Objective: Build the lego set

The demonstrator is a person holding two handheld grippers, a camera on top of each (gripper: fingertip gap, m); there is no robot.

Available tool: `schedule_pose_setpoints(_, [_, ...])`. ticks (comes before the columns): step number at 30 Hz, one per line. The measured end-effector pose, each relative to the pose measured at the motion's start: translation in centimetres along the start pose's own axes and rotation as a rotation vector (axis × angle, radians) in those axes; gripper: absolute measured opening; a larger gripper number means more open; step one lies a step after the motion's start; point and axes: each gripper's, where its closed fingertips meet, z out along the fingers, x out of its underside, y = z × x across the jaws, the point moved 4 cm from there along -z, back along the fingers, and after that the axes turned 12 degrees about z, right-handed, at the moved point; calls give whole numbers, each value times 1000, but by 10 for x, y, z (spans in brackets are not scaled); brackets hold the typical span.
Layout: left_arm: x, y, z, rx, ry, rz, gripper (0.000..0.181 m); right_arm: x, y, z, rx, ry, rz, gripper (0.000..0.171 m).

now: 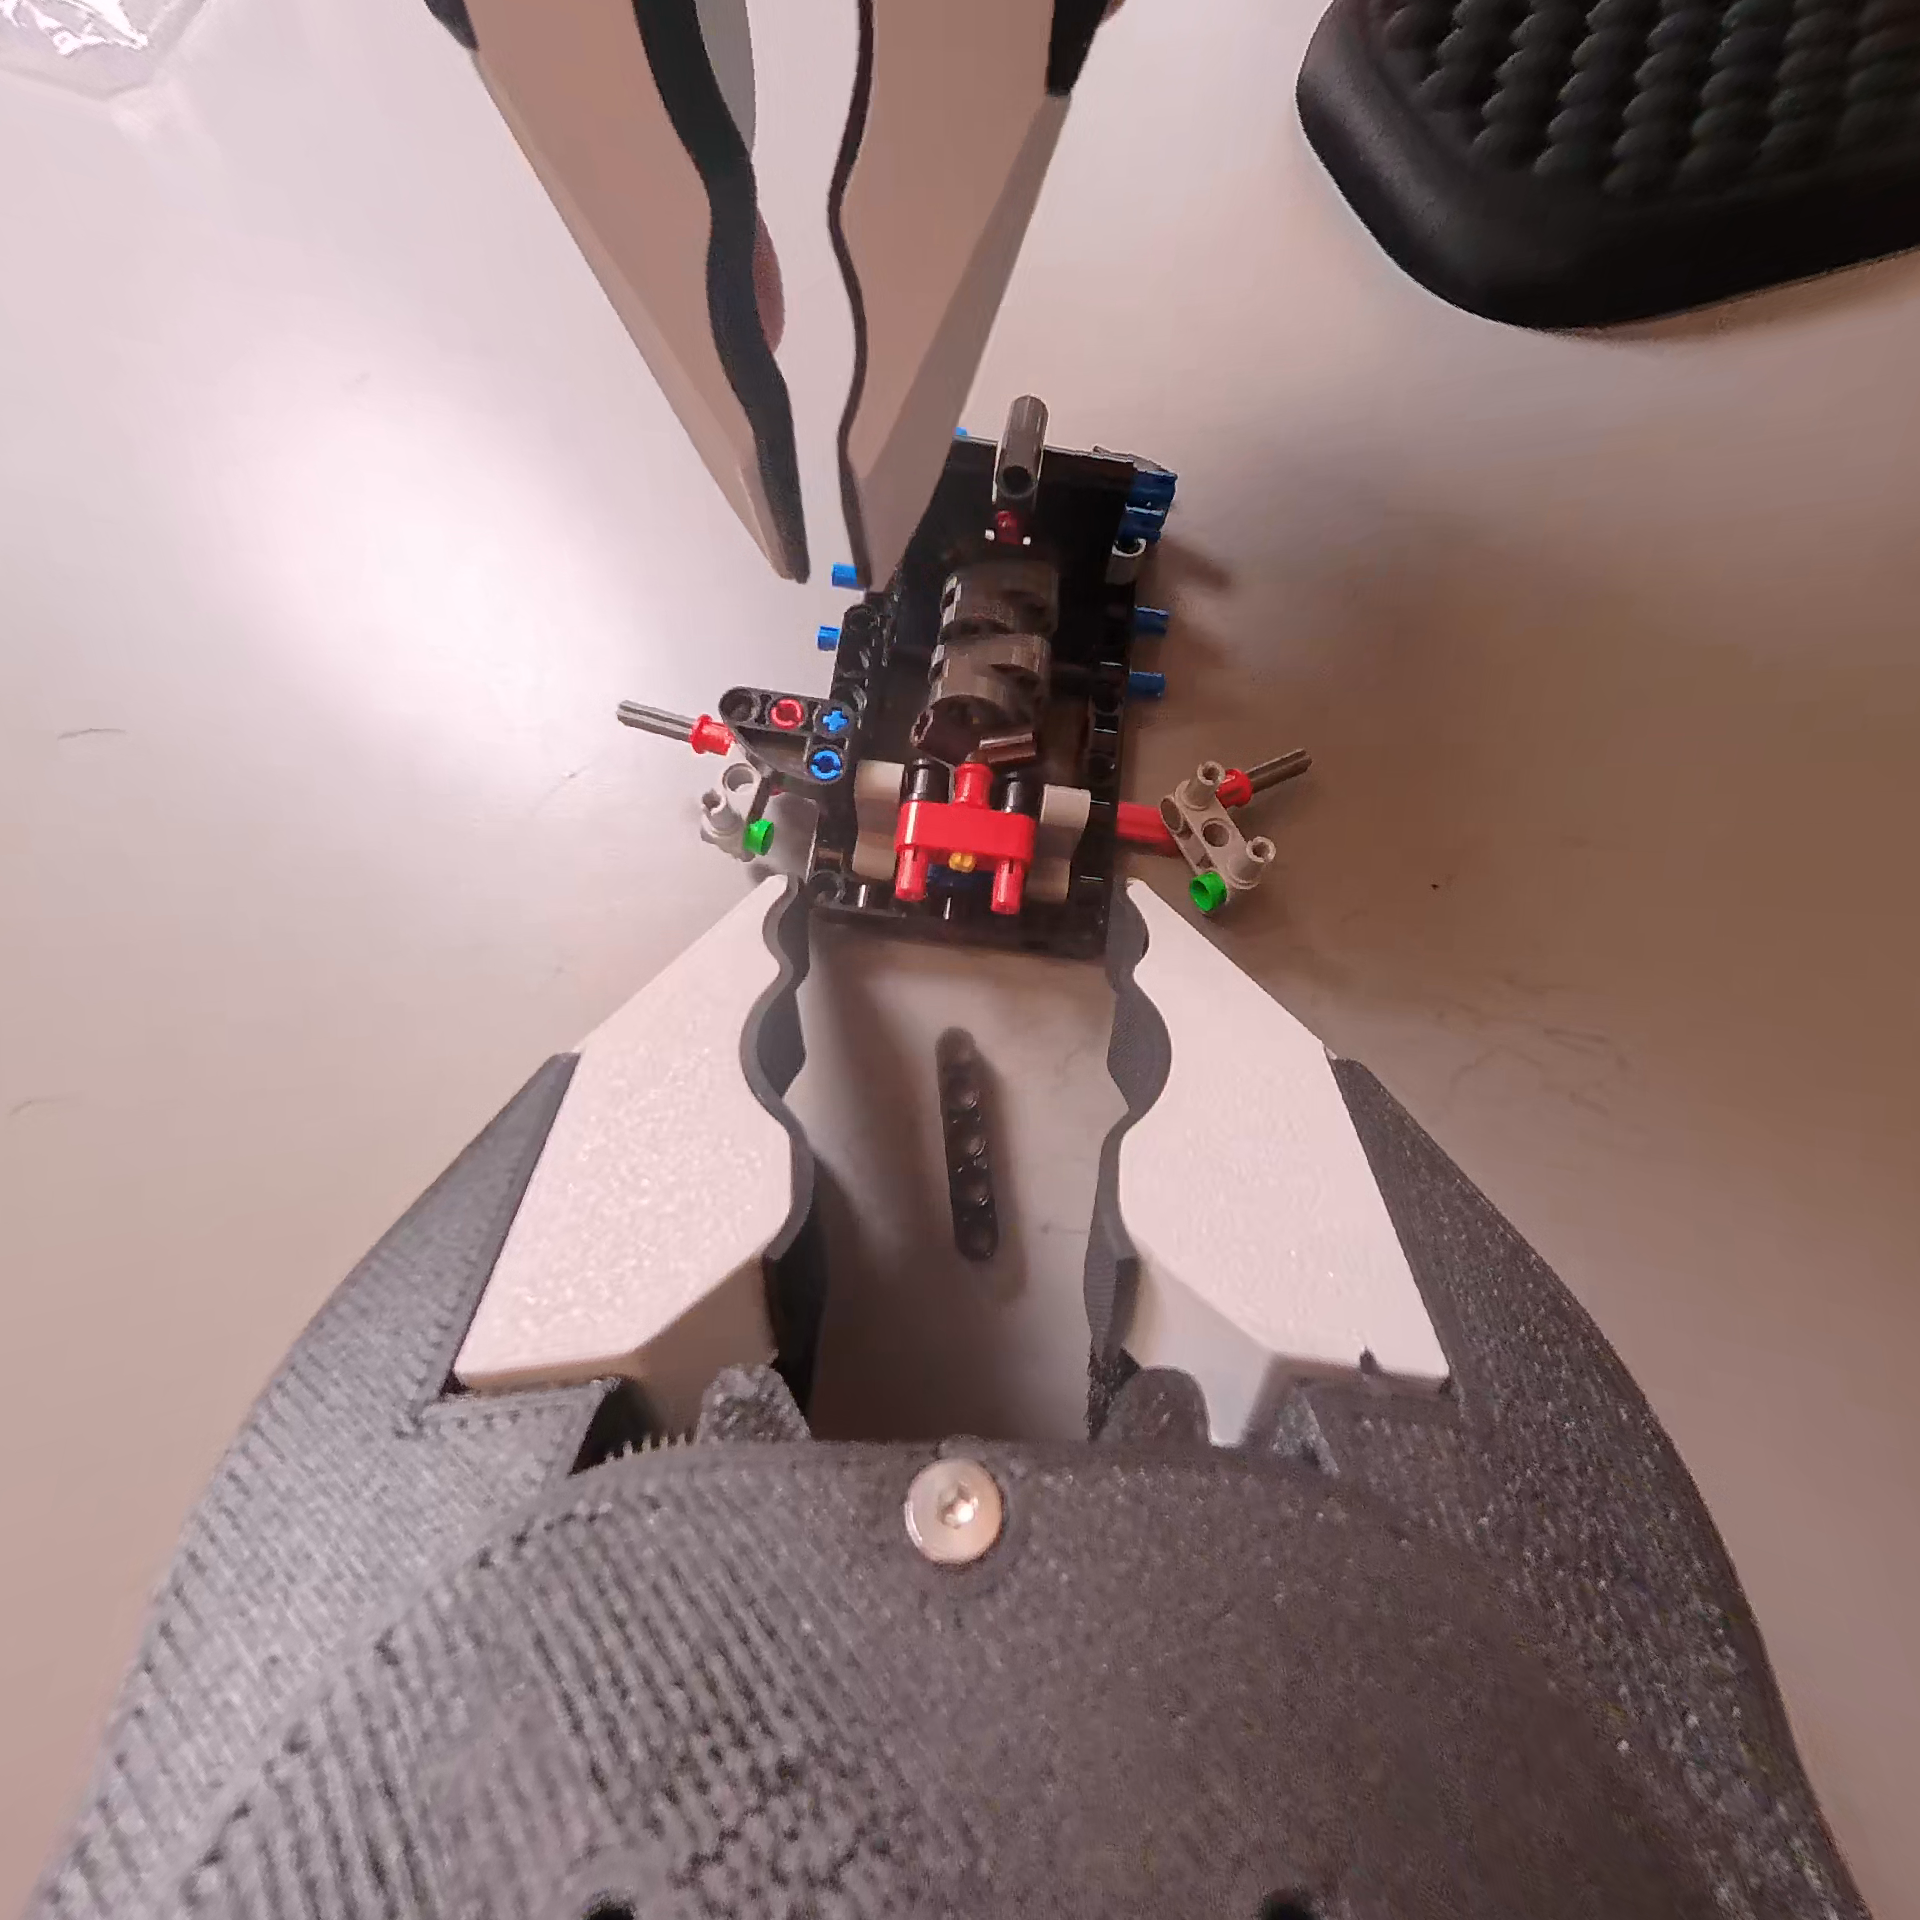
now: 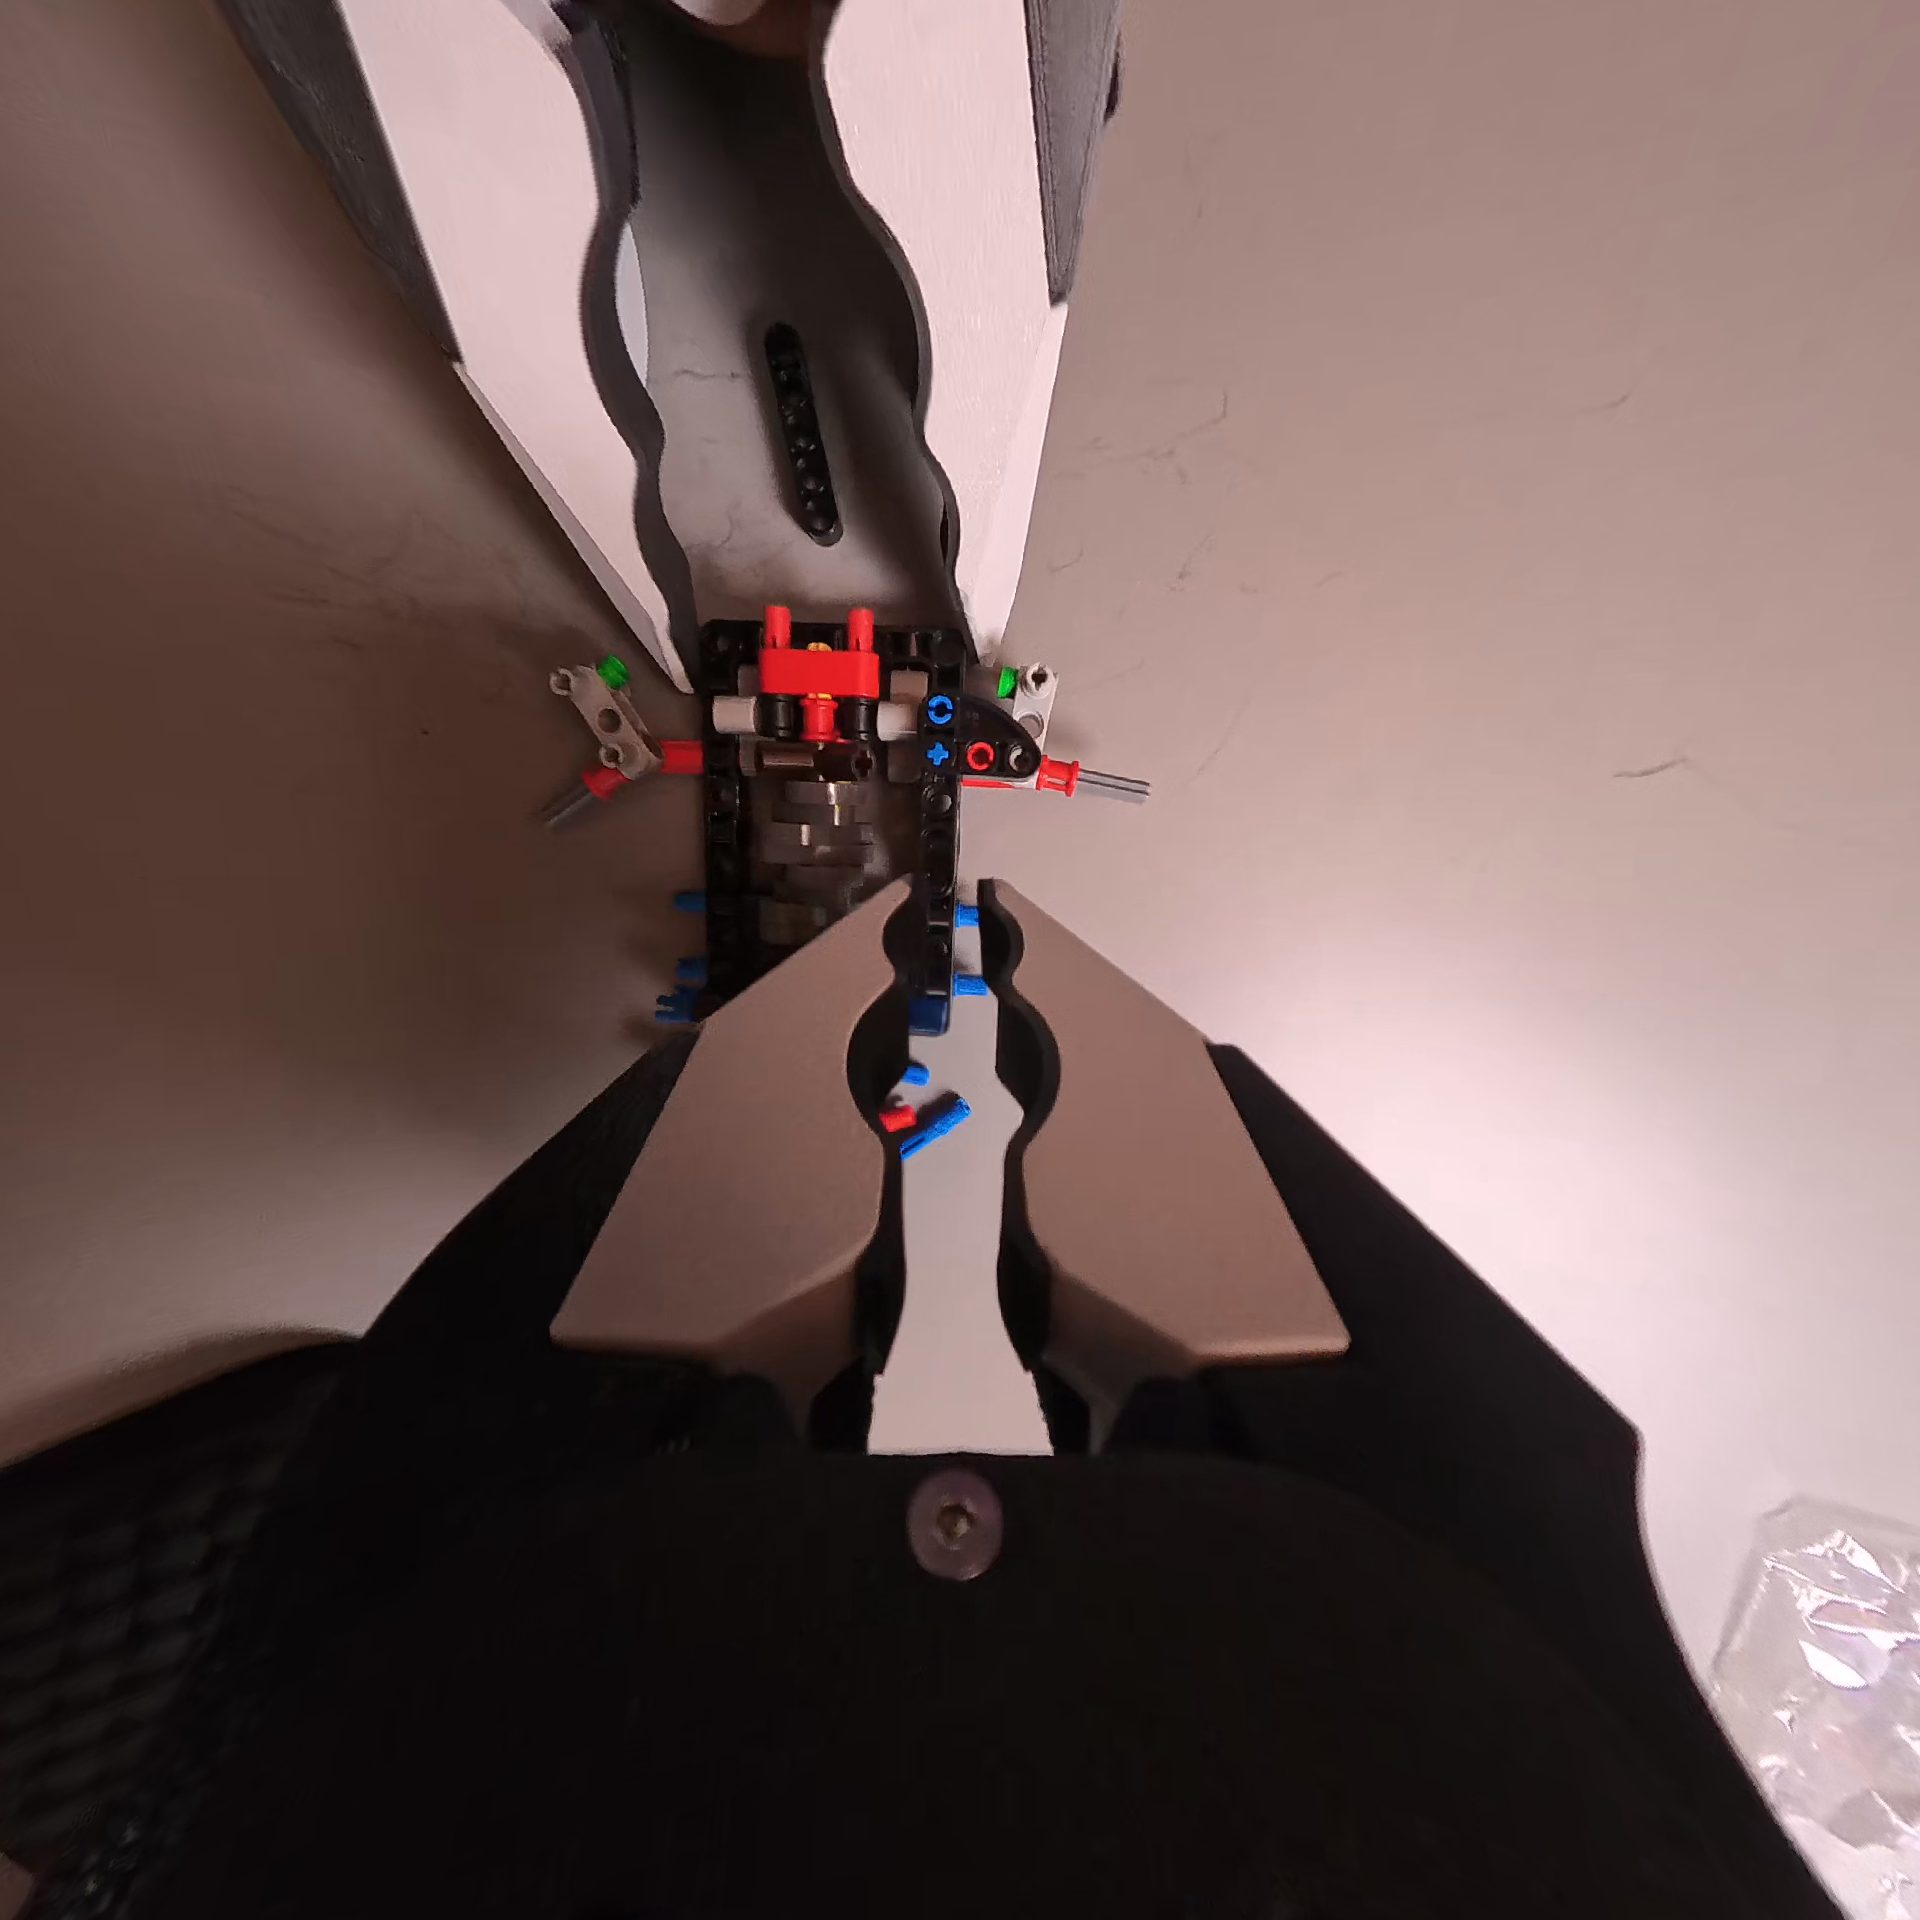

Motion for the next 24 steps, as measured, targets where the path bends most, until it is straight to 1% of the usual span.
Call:
schedule_pose_setpoints(2, [0, 0, 0, 1, 4, -2, 56, -1, 2, 1, 6, 9, -8, 8])
schedule_pose_setpoints(4, [0, 0, 0, 0, 6, -1, 56, 2, 4, 6, 27, 56, -22, 7])
schedule_pose_setpoints(7, [-1, 0, 0, 5, 4, -9, 56, 4, 4, 12, 51, 79, -21, 4])
schedule_pose_setpoints(14, [-1, 0, 0, 6, 5, -15, 56, 6, 3, 18, 58, 144, -7, 4])
schedule_pose_setpoints(24, [-1, -1, 1, 4, 2, -15, 56, 5, 2, 19, 29, 184, -14, 4])
